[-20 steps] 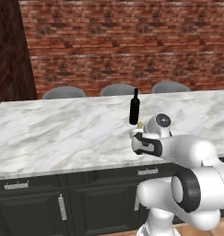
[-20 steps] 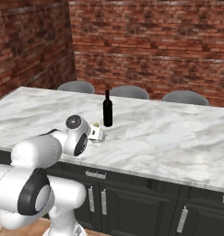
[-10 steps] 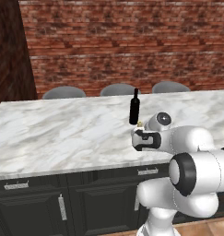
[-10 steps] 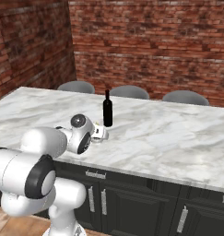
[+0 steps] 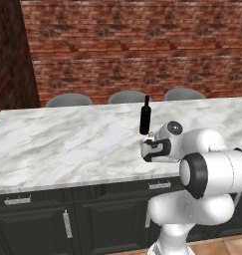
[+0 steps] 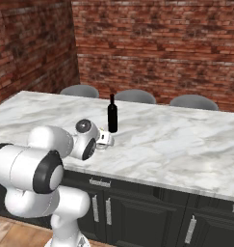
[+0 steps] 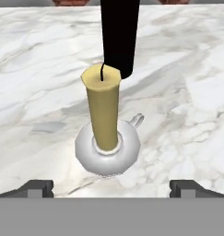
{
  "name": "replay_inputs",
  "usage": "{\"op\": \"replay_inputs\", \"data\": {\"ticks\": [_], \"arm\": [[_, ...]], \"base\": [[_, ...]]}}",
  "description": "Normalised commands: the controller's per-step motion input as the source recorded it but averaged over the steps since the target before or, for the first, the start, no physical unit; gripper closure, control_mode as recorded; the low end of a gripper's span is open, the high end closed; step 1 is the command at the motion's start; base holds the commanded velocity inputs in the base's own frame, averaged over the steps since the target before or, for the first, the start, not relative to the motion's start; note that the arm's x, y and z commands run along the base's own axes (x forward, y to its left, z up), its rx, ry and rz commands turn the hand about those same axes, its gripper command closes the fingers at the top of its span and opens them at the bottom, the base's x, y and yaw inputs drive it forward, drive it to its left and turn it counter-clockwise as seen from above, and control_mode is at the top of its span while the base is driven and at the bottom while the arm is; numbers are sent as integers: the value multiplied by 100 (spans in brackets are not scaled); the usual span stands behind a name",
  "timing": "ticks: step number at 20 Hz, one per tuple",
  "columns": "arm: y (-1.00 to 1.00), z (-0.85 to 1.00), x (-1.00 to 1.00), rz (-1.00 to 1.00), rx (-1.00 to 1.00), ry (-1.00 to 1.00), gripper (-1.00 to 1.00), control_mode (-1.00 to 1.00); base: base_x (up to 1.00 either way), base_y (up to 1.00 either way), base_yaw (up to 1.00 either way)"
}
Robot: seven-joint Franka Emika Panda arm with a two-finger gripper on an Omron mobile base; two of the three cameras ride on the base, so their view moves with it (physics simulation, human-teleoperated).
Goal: Pick the candle and candle from the dining table and place them in the open cabinet. Close the cabinet after placing the objects.
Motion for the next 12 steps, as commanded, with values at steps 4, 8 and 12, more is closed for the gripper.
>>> {"op": "replay_inputs", "data": {"ticks": [4,8,12], "arm": [[0,-13,23,0,0,0,-100,-100],[0,-13,19,0,0,0,-100,-100],[0,-18,21,0,0,0,-100,-100]], "base": [[0,0,0],[0,0,0],[0,0,0]]}}
